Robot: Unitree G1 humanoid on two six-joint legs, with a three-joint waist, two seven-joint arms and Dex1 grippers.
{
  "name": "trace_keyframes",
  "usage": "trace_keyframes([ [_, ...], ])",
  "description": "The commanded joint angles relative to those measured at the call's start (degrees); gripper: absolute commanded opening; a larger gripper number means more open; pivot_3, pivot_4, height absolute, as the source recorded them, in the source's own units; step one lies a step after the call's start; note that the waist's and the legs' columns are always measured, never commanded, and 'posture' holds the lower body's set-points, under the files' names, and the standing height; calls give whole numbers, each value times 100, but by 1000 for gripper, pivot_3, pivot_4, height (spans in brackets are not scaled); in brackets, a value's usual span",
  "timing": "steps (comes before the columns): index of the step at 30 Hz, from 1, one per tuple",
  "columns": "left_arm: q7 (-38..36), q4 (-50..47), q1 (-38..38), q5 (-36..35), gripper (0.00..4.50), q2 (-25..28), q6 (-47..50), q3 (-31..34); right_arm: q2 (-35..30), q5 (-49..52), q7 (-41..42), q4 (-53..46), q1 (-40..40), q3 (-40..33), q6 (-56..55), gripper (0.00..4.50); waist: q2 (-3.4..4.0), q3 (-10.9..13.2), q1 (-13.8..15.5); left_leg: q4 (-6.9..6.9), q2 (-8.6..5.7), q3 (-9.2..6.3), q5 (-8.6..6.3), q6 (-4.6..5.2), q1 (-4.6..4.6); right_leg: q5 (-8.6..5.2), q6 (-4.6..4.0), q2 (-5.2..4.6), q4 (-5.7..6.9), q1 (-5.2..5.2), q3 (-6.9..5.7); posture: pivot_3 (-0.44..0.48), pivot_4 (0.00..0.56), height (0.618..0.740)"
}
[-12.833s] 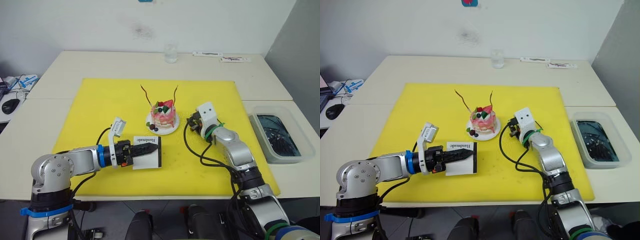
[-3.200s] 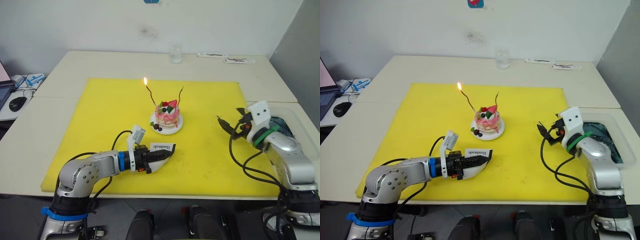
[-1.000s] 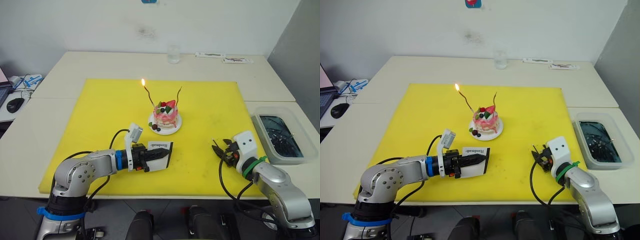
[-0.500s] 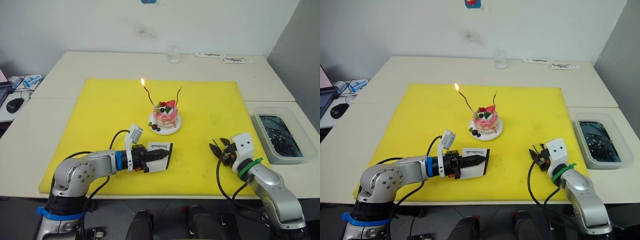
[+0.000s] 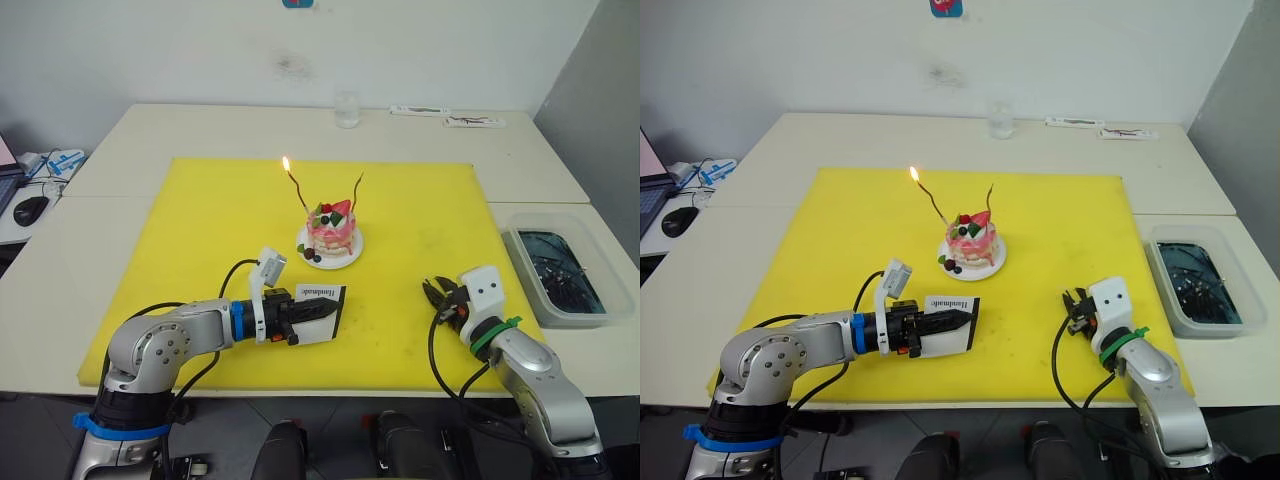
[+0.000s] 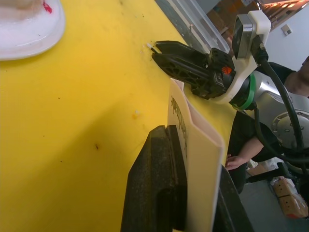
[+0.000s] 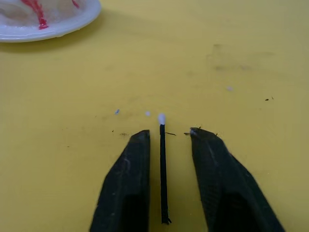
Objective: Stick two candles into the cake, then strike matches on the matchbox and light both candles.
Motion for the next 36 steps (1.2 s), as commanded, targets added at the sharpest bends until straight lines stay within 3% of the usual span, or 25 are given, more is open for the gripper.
trace_keyframes([
  [1, -55, -156, -60, -151, 0, 27, -3, 77, 43, -107, -187, -235, -25, 61, 190, 136, 0, 0, 0, 0, 0, 0, 0, 0, 0, 0, 0, 0, 0, 0, 0, 0, 150, 740],
  [12, -4, -68, -108, -169, 0, -35, -1, 115, -35, 54, -38, -659, 24, 99, 357, 24, 0, 0, 0, -2, 0, -1, 0, 0, 0, -1, -1, 0, 0, -1, 0, 0, 150, 740],
  [17, 196, 194, -361, -381, 0, -299, 126, 298, -613, 276, 652, -1292, -180, 257, 434, 24, 0, 0, 2, 0, 0, -1, 0, 0, -3, 0, 0, 0, -1, -2, -2, 0, 150, 740],
  [27, 656, 685, -1042, -651, 0, -743, 348, 470, -2037, 367, 2146, -1972, -1430, 926, 406, 24, -1, 0, 5, 0, 0, -5, 0, 0, -1, 5, 9, 2, -1, 1, -4, 0, 150, 740],
  [36, 687, 804, -1157, -717, 0, -747, 418, 472, -2384, -59, 2507, -1756, -1887, 1503, 173, 24, -1, 1, 7, -1, -1, -6, 0, 0, -4, 8, 15, 2, -2, -2, -5, 0, 150, 740],
])
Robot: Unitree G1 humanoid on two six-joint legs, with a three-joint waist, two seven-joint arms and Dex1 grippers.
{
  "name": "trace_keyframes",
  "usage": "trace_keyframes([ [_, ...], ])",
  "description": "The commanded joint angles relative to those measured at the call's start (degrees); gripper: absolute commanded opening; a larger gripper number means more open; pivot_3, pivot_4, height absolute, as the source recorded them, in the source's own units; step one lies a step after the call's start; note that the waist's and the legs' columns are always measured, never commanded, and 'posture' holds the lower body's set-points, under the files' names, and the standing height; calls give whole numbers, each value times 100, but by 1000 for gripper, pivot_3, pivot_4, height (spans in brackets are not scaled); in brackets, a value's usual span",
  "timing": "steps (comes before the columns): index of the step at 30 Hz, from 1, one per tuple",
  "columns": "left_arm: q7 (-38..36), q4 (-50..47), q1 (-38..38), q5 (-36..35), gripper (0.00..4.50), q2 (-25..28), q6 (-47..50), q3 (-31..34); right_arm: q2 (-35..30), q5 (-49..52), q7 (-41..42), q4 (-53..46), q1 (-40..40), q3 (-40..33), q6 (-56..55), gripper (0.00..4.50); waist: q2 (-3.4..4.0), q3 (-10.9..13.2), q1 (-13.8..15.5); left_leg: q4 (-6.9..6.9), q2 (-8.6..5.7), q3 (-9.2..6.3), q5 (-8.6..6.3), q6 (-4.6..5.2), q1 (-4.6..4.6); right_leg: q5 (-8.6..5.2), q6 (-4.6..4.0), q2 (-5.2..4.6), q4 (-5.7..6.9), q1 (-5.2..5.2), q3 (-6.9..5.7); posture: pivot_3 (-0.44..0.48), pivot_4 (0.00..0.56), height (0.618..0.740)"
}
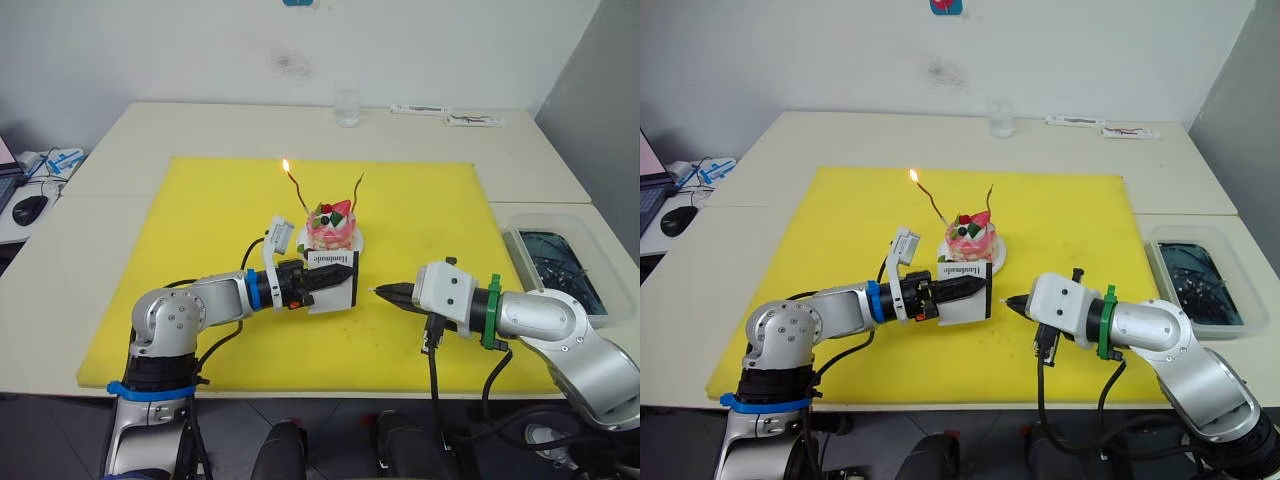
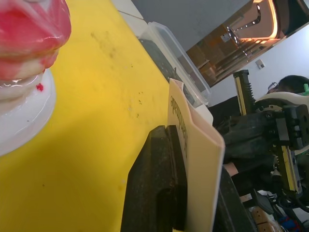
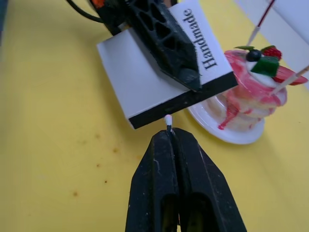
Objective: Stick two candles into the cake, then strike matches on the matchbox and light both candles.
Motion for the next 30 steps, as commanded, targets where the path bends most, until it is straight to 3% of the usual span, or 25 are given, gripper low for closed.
trace_keyframes([
  [1, 26, 15, -147, -166, 0, -44, 51, 141, 52, -202, 29, 24, -225, 156, -215, 24, 0, 0, 2, 1, 0, 0, 0, 0, 0, -2, -3, 0, 0, 0, 0, 0, 150, 740],
  [11, 59, 178, -250, -295, 0, -18, 284, 242, 318, -715, 20, 618, -664, 432, -651, 24, 0, 0, 3, 3, 0, 0, 1, 0, 0, 5, 5, 0, 1, 1, 0, 0, 150, 740],
  [30, 264, 125, -263, -566, 0, -255, 562, 536, 640, -1163, 338, 1082, -745, 805, -1082, 24, 0, 0, 3, 3, 0, -2, 1, -1, 1, 9, 11, 0, 3, 1, 0, 0, 150, 740],
])
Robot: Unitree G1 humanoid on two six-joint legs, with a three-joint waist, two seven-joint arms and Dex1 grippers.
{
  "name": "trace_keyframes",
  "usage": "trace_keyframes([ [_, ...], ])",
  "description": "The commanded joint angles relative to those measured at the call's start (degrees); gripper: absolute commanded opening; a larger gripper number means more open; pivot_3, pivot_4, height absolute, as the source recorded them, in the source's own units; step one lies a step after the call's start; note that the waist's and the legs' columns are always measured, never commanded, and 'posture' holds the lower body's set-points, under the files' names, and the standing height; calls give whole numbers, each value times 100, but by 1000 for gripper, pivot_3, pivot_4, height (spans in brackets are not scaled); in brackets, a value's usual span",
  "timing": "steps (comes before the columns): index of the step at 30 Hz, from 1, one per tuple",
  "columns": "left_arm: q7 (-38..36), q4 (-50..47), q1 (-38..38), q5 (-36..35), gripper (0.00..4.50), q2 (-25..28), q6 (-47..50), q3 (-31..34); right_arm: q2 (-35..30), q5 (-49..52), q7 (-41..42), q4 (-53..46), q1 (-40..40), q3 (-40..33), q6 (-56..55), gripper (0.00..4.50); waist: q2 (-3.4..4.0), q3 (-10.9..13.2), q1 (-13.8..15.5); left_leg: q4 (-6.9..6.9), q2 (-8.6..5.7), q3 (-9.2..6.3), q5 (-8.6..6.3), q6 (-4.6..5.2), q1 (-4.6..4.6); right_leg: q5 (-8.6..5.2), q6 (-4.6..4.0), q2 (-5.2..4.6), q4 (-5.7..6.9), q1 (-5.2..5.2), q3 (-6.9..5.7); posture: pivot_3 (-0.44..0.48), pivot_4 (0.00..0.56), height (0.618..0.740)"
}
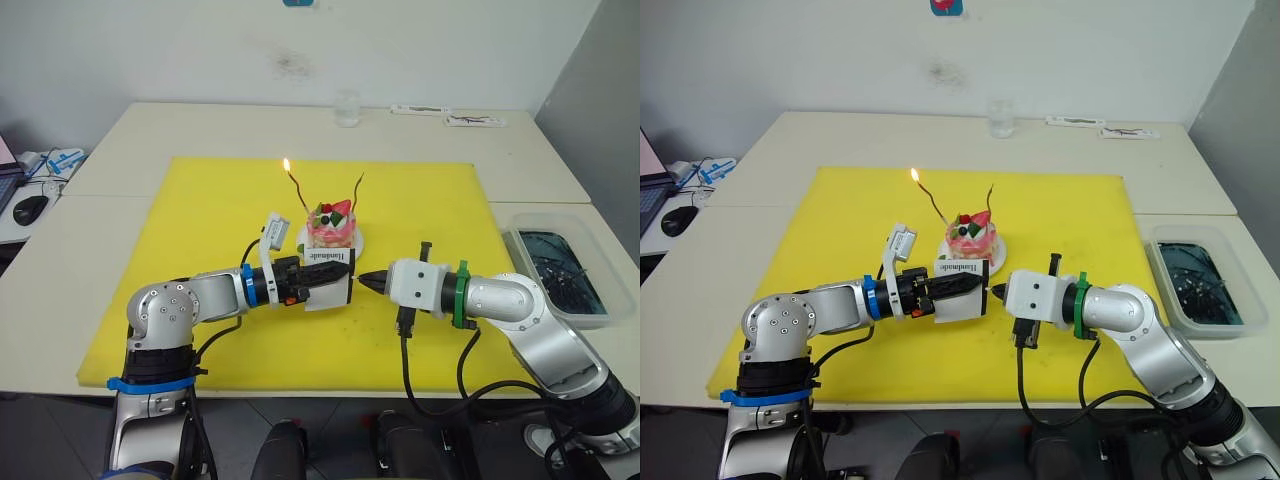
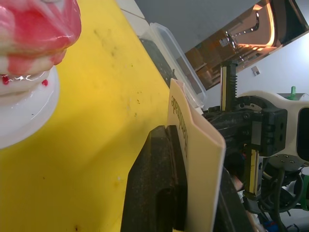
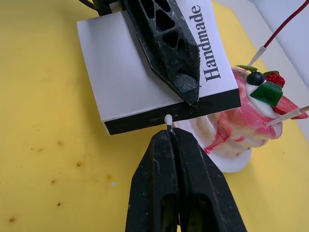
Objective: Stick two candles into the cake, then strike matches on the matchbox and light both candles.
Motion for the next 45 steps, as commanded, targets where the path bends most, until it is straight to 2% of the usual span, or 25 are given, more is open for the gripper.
trace_keyframes([
  [1, -11, -100, -116, -364, 0, -163, -9, 170, 43, -32, 189, -22, -11, 175, -118, 24, 0, 0, 1, 0, 0, 0, 0, 0, 0, 0, 0, 0, 0, 0, 0, 0, 150, 740],
  [6, 247, 175, -521, -621, 0, -191, -45, 663, -180, 11, 516, -182, 201, 251, -177, 24, -2, 1, 3, 0, 0, -5, 0, 0, -2, 0, 0, 0, 0, 0, -4, 0, 150, 740],
  [10, 271, 389, -781, -783, 0, 313, 9, 1064, -307, 200, 676, -486, 328, 6, -51, 24, -2, 1, -29, 1, -1, -6, 0, 0, 0, 0, 1, 0, 2, 1, -4, 0, 150, 740],
  [15, 208, 29, -381, -864, 0, 649, 215, 881, -308, 434, 643, -657, 295, -313, 199, 24, -2, 1, -59, -3, 0, -6, 0, 0, 3, 0, 0, 0, 4, 1, -4, 0, 150, 740],
  [23, 166, -408, 243, -749, 0, 459, 44, 297, -6, 622, 351, -640, 25, -612, 483, 24, -3, 2, -8, 1, -1, -7, 0, -1, 2, -3, -6, -1, 5, 1, -5, 0, 150, 740],
  [30, 52, -139, 183, -844, 0, 413, 66, 243, 234, 487, 162, -474, -289, -485, 573, 24, -3, 2, -6, 1, -1, -7, 0, -1, 3, -2, -10, 0, 7, 1, -4, 0, 150, 740],
  [45, -194, 9, 44, -916, 0, 527, 231, 222, 332, 211, 84, -147, -363, -207, 295, 24, -3, 2, -5, 0, -1, -6, 0, -1, 2, -1, -8, 0, 5, 0, -4, 0, 150, 740],
])
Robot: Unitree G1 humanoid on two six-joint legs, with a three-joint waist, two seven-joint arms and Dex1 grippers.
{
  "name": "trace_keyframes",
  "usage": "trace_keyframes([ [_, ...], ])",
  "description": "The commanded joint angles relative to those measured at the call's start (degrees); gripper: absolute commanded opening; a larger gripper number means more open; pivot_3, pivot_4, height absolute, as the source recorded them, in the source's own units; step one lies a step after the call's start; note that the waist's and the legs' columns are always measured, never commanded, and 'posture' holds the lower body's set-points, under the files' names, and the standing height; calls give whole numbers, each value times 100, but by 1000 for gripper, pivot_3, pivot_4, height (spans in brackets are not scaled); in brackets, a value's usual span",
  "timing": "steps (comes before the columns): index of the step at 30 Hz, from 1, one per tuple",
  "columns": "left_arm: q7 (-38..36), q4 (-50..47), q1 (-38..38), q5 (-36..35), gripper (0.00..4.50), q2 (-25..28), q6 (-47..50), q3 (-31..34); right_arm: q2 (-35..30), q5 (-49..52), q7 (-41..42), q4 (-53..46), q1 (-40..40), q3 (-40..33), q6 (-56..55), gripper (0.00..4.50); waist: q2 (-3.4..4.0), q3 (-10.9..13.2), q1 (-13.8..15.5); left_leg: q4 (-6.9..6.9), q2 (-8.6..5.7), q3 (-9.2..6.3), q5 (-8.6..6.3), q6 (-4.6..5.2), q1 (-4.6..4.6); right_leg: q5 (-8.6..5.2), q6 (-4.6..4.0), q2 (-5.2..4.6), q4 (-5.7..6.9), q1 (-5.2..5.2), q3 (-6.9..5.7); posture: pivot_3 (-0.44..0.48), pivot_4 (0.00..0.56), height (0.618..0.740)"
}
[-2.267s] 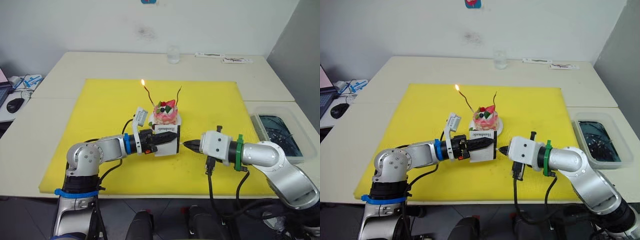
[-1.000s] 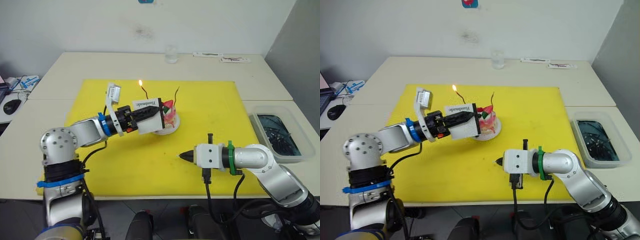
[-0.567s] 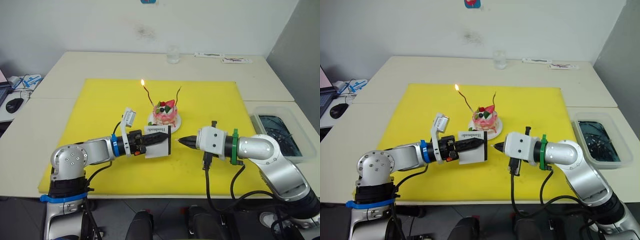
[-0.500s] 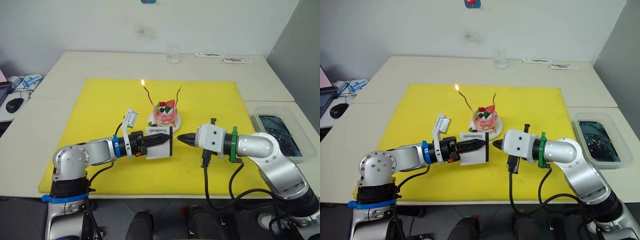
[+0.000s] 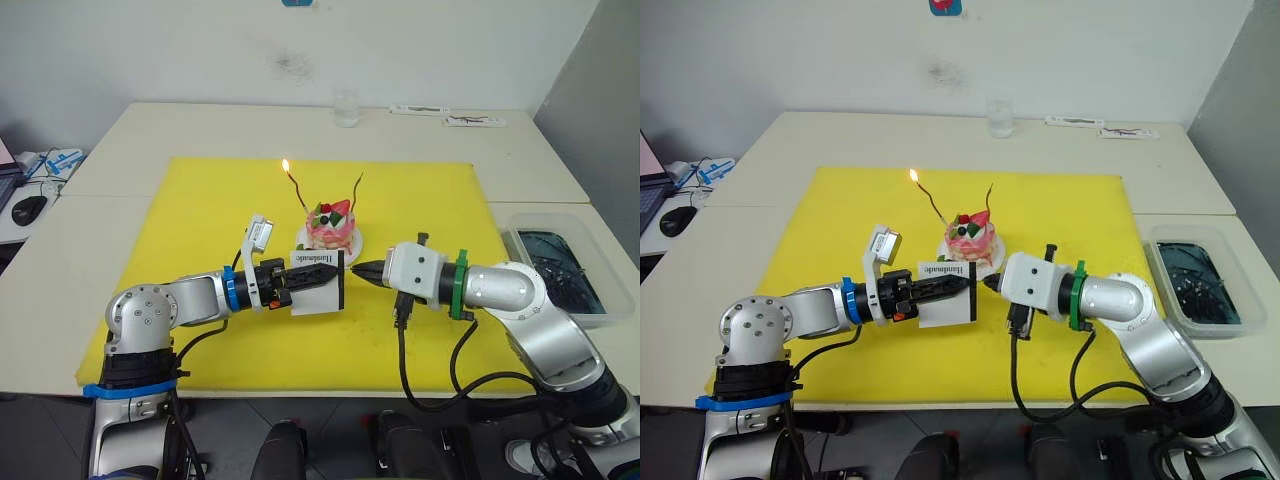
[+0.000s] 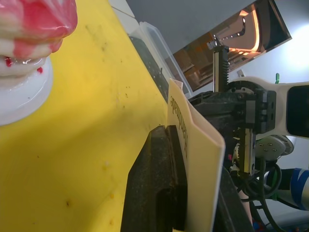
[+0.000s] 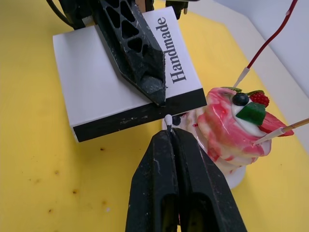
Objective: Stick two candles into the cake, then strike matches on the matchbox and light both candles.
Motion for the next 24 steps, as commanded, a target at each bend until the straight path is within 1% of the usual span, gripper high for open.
trace_keyframes([
  [1, -108, -120, -112, -176, 0, 51, 31, 42, 54, -50, -25, -47, -111, 15, -155, 24, 0, 0, 0, 0, 0, 0, 0, 0, 0, 0, 0, 0, 0, 0, 0, 0, 150, 740],
  [7, -62, -120, -96, -126, 0, 45, 12, 66, 94, -66, -14, -50, -139, -24, -195, 24, 0, 0, 0, -1, 0, -1, 0, 0, 0, 0, 1, 0, 0, 0, -1, 0, 150, 740],
  [16, -60, 63, -17, -114, 0, 100, 37, 159, -121, 71, 57, -299, -11, -238, -91, 24, 0, 0, 0, -1, 0, -1, 0, 0, 0, 0, 0, 0, 0, 0, -1, 0, 150, 740],
  [24, -120, 279, -58, -165, 0, 115, 161, 165, -67, 176, -9, -514, 57, -169, 105, 24, 0, 0, -1, -1, 0, 0, 0, 0, 0, -1, -1, 0, 0, 0, 0, 0, 150, 740],
])
